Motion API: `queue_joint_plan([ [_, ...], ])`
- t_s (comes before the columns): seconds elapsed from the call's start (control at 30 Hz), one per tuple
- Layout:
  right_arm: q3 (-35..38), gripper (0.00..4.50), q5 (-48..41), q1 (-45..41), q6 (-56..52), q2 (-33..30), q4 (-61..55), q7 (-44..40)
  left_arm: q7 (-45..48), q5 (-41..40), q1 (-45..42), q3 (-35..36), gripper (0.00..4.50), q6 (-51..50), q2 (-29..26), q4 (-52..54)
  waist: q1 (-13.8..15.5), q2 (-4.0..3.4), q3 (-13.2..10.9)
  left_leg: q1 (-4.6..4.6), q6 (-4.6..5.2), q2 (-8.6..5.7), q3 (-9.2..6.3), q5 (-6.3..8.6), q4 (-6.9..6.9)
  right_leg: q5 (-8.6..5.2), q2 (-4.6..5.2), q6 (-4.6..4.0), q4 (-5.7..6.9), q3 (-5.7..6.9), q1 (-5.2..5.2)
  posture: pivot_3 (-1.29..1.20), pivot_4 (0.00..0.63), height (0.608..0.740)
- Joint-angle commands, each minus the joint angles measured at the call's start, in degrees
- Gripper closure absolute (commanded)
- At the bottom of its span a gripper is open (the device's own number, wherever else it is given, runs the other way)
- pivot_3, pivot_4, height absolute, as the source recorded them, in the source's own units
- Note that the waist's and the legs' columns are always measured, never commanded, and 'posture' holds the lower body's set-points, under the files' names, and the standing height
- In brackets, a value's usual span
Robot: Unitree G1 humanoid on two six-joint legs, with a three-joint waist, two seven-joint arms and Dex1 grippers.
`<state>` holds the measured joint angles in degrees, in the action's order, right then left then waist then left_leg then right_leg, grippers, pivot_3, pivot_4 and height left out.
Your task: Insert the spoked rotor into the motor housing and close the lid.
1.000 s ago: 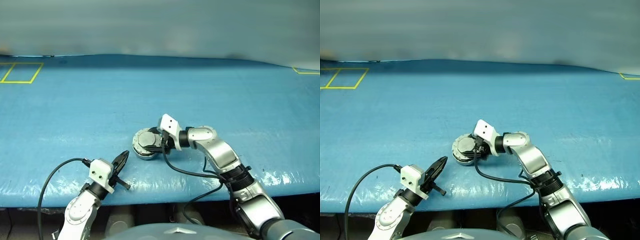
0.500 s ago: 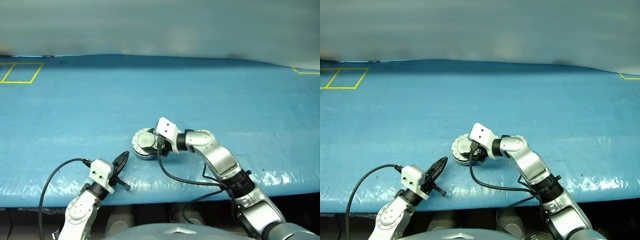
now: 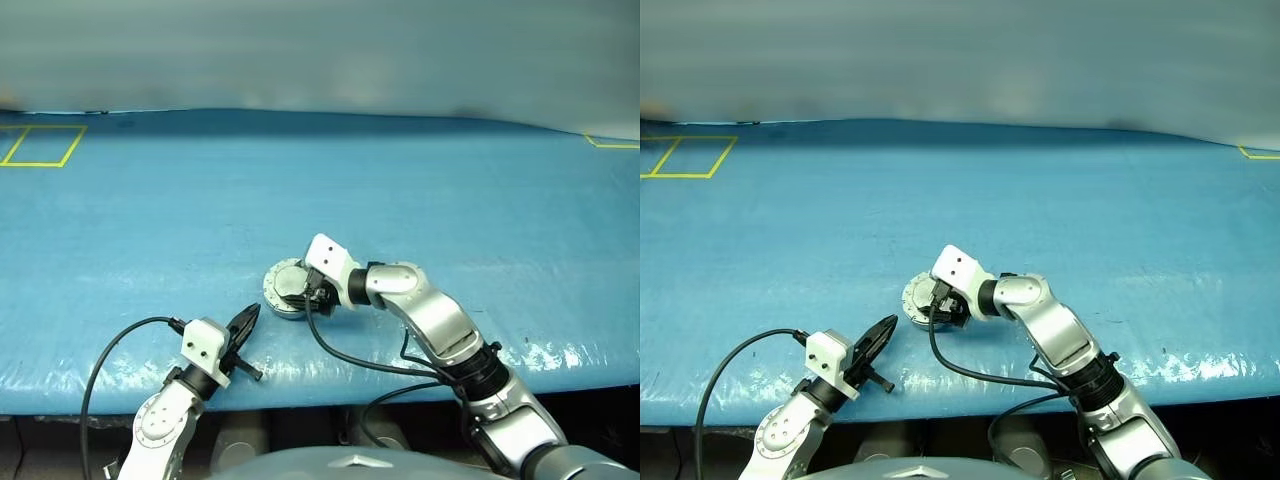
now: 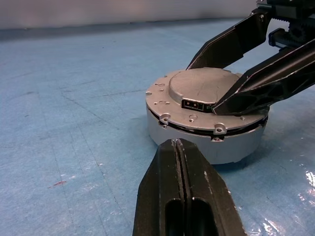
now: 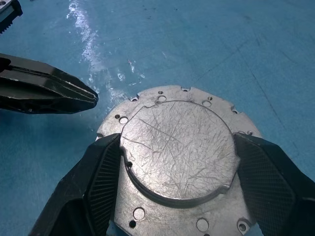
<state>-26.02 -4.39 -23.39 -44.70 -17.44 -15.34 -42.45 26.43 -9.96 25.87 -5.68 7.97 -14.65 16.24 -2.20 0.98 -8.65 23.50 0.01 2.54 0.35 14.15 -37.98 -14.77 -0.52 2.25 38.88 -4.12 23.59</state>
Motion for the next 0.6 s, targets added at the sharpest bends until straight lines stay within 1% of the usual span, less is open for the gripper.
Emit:
queue_joint_plan([
  [0.03, -0.27, 1.28, -0.84, 0.12, -1.14, 0.56, -2.62, 1.07, 0.35, -0.31, 0.03, -0.36, 4.50, 1.04, 0.10, 0.41, 0.00, 0.00, 0.00, 0.00, 0.00, 0.00, 0.00, 0.00, 0.00, -0.04, 0.00, -0.06, 0.00, 0.00, 0.00, 0.00, 0.150, 0.740],
  [0.5, -1.82, 1.28, -1.18, 2.00, -0.62, 0.40, -2.38, 3.30, -0.14, -0.22, 0.26, -0.28, 4.50, 0.98, 0.31, 0.48, -0.07, 0.01, 0.01, -0.01, 0.00, 0.01, 0.00, 0.00, 0.00, -0.09, 0.00, 0.02, 0.00, -0.01, 0.00, 0.00, 0.150, 0.740],
  [0.6, -1.94, 1.28, -1.10, 2.42, 0.98, 0.19, -1.24, 3.22, -0.26, -0.18, 0.29, -0.32, 4.50, 0.77, 0.31, 0.68, -0.07, 0.01, 0.01, -0.01, 0.00, 0.01, 0.00, 0.00, 0.00, -0.09, 0.00, 0.02, 0.00, -0.01, -0.01, 0.00, 0.150, 0.740],
])
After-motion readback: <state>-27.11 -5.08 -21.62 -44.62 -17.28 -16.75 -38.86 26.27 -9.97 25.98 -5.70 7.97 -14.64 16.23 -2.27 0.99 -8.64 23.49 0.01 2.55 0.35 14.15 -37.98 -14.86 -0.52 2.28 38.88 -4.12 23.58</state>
